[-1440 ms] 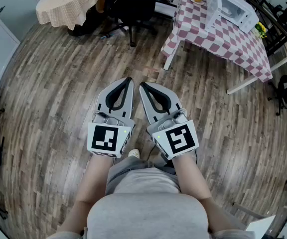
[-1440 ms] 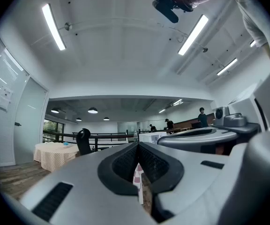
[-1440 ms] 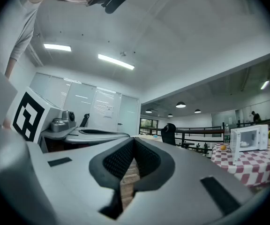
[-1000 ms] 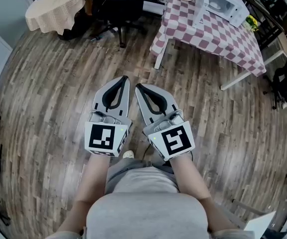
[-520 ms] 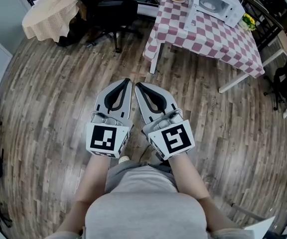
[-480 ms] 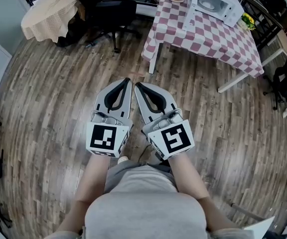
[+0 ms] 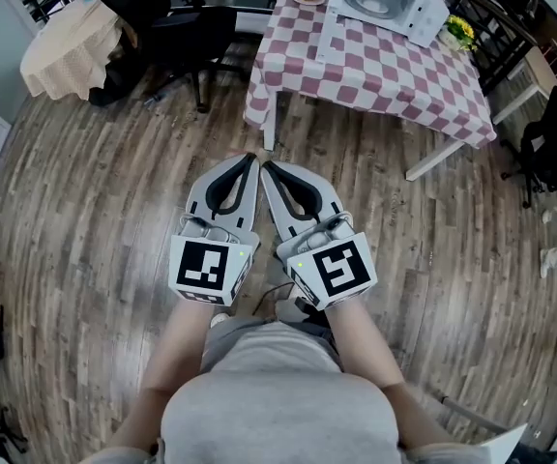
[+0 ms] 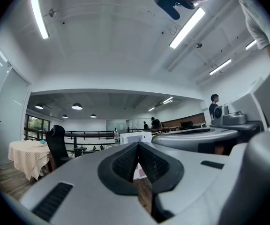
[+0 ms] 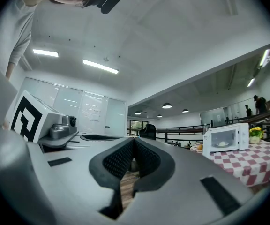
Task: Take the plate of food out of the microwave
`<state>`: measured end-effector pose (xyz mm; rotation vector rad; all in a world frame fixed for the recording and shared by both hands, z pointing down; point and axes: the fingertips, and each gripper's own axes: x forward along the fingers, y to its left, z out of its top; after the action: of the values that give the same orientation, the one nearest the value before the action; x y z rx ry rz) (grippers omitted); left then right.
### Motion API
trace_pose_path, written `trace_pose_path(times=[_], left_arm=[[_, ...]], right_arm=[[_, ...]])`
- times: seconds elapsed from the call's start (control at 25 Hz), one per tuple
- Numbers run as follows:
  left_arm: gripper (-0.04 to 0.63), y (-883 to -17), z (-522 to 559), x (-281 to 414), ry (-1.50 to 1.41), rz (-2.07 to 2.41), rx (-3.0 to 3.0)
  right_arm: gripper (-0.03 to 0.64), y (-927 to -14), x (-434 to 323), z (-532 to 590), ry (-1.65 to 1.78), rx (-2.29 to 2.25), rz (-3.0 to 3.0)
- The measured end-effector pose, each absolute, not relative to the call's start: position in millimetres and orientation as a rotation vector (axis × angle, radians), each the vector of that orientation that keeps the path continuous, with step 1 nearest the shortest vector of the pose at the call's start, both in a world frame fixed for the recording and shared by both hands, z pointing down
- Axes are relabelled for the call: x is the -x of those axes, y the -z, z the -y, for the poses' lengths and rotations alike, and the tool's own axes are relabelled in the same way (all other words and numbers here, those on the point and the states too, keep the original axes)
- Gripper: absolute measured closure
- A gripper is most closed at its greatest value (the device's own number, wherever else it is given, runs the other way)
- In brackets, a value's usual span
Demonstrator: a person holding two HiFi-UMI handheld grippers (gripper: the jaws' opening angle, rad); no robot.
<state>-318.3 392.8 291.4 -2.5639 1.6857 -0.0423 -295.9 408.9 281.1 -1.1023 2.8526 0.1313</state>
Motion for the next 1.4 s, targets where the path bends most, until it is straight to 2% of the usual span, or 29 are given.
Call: trace_pose_path(times=[0.6, 1.4], left_arm=[[0.595, -298, -342, 198, 0.017, -1.641, 2.609], [0.595, -300, -248, 100, 0.004, -1.387, 2.753]], right_arm=[[0.594, -293, 161, -361, -0.106, 1.23, -2.815], [0.592, -298, 63, -277, -0.104, 1.502, -2.678]])
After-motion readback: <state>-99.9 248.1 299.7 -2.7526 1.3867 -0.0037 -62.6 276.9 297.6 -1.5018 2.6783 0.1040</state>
